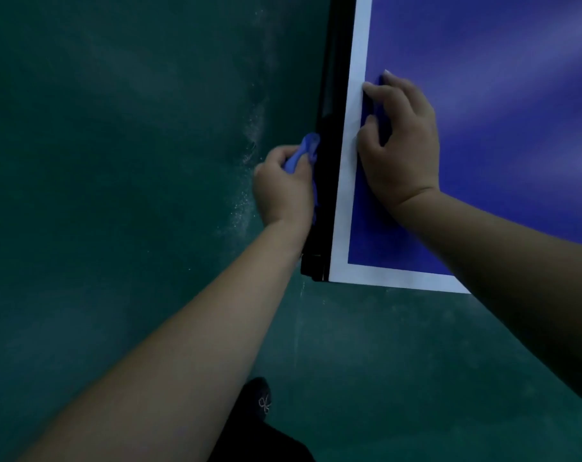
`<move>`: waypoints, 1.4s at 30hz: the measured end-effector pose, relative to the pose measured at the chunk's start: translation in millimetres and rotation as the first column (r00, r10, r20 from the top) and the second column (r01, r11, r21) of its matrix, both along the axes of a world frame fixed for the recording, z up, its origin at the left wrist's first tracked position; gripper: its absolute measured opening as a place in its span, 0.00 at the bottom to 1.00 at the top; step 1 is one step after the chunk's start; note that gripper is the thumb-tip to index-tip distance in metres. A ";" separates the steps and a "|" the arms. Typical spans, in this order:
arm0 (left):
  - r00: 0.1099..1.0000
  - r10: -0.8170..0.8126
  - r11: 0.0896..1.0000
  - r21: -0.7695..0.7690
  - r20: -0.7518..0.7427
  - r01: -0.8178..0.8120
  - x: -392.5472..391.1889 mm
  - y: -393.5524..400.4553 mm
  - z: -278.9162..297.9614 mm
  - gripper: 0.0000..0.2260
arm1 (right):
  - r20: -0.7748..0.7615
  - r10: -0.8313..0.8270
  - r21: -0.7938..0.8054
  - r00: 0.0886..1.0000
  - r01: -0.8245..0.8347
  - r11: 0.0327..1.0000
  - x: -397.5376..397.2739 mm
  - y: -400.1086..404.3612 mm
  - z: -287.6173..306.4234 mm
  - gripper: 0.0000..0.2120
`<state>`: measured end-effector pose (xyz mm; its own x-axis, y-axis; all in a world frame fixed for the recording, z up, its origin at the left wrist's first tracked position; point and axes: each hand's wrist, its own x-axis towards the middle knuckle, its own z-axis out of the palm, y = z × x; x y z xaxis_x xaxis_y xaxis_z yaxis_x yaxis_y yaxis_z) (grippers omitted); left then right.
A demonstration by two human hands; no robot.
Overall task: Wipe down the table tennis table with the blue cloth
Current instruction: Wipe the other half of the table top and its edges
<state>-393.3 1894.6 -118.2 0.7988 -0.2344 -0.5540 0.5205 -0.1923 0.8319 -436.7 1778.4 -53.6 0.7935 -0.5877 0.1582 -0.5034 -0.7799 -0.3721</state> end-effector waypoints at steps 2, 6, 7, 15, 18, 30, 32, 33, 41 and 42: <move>1.000 0.008 1.000 0.030 -0.001 -0.008 -19.1 13.6 2.9 0.04 | 0.006 0.004 -0.009 1.000 -0.004 1.000 0.4 0.3 -0.2 0.21; 0.993 0.044 0.997 -0.063 0.107 -0.037 -5.1 1.8 18.2 0.04 | 0.011 0.007 0.004 1.000 -0.007 1.000 0.6 1.8 0.1 0.20; 0.990 0.028 0.997 -0.073 0.138 -0.018 8.5 -9.3 20.1 0.04 | 0.010 0.009 0.005 1.000 -0.009 1.000 0.8 2.2 0.0 0.20; 0.999 -0.022 0.995 0.099 0.025 0.019 18.1 -19.8 8.4 0.05 | 0.009 0.008 0.007 1.000 -0.008 1.000 -0.4 2.4 -0.7 0.19; 0.998 0.031 0.997 0.064 0.056 -0.035 8.7 -17.3 16.3 0.03 | -0.006 0.006 0.006 1.000 -0.006 1.000 0.9 1.2 1.3 0.19; 0.996 -0.055 0.996 0.073 0.065 0.050 27.1 -28.1 10.7 0.06 | -0.072 0.008 0.061 0.997 -0.004 0.998 2.7 2.1 6.2 0.19; 0.991 -0.033 0.999 0.029 0.131 0.029 30.4 -33.4 17.6 0.06 | -0.071 0.012 0.059 0.997 -0.008 0.998 2.4 2.4 7.0 0.19; 0.986 -0.033 0.999 0.025 0.164 0.029 41.9 -42.1 20.1 0.06 | -0.070 0.013 0.058 0.997 -0.009 0.998 2.5 2.9 6.9 0.19; 0.976 -0.188 0.974 0.149 0.111 0.171 91.2 -78.1 5.2 0.07 | -0.083 0.052 -0.042 0.995 -0.056 0.998 18.0 -20.8 14.4 0.13; 0.978 -0.180 0.977 0.137 0.108 0.165 84.1 -71.7 6.1 0.07 | -0.104 0.051 -0.057 0.993 -0.057 0.997 27.2 -30.3 16.0 0.13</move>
